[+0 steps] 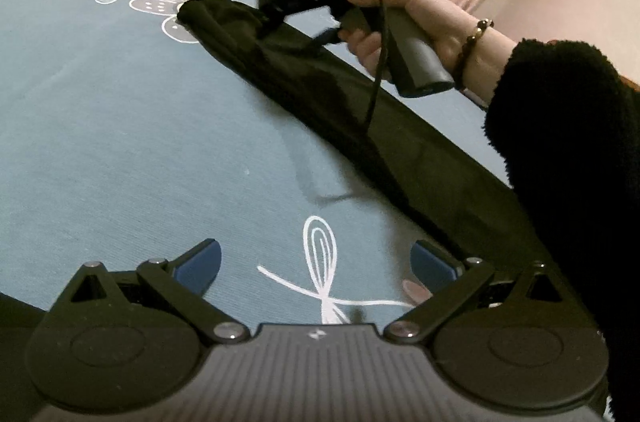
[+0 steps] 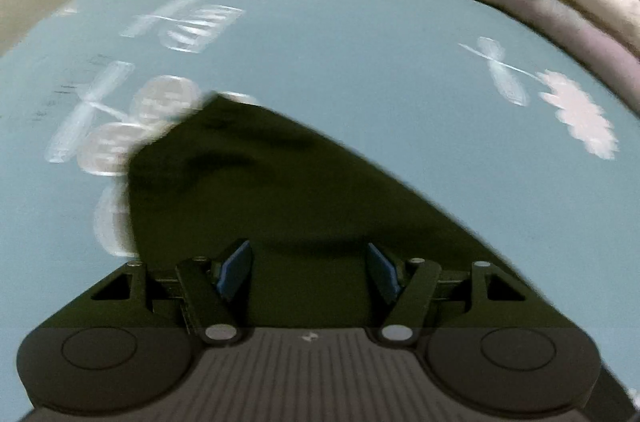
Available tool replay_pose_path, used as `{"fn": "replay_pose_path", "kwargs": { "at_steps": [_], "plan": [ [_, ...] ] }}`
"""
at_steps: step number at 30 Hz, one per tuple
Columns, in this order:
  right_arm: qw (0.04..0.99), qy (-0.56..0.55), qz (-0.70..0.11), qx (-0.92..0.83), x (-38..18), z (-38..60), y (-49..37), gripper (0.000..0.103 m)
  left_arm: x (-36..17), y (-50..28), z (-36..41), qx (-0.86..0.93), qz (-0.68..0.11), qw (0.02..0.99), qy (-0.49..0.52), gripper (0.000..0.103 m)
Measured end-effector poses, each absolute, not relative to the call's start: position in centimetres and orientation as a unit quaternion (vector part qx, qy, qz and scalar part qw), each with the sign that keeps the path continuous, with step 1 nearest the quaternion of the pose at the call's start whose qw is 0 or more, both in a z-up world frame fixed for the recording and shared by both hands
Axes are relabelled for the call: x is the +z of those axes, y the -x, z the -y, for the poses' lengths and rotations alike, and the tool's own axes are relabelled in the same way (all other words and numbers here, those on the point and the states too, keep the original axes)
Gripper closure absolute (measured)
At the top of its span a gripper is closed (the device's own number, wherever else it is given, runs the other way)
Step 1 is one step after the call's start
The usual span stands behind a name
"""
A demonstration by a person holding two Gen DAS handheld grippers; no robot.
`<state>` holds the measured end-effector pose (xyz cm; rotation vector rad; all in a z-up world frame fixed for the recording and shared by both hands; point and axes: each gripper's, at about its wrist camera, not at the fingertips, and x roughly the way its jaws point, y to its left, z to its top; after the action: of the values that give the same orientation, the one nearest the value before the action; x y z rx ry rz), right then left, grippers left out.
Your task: Fold clothes
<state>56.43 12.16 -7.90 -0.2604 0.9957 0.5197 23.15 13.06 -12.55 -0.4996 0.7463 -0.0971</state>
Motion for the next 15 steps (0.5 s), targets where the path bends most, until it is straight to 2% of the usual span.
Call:
{"fn": "replay_pose_path", "kwargs": {
  "at_steps": [3, 5, 10, 15],
  "plan": [
    [0.836, 0.158, -0.467, 0.242, -9.2, -14.3, -56.5, 0.034, -12.5, -23.2, -13.1, -0.047, -0.361, 0.9, 0.241, 0.003],
    [0.842, 0.16, -0.458, 0.236, -10.0, -15.2, -57.4, 0.028, -12.5, -23.2, -13.1, -0.045, -0.361, 0.9, 0.24, 0.003],
    [0.858, 0.121, -0.437, 0.243, -8.8, -15.8, -57.2, 0.028, -12.0, -22.9, -13.7, -0.042, -0.354, 0.9, 0.253, 0.003],
    [0.879, 0.167, -0.407, 0.182, -8.3, -17.3, -56.6, 0.028, -11.9, -22.7, -13.9, -0.044, -0.351, 0.897, 0.264, 0.003]
  ]
}}
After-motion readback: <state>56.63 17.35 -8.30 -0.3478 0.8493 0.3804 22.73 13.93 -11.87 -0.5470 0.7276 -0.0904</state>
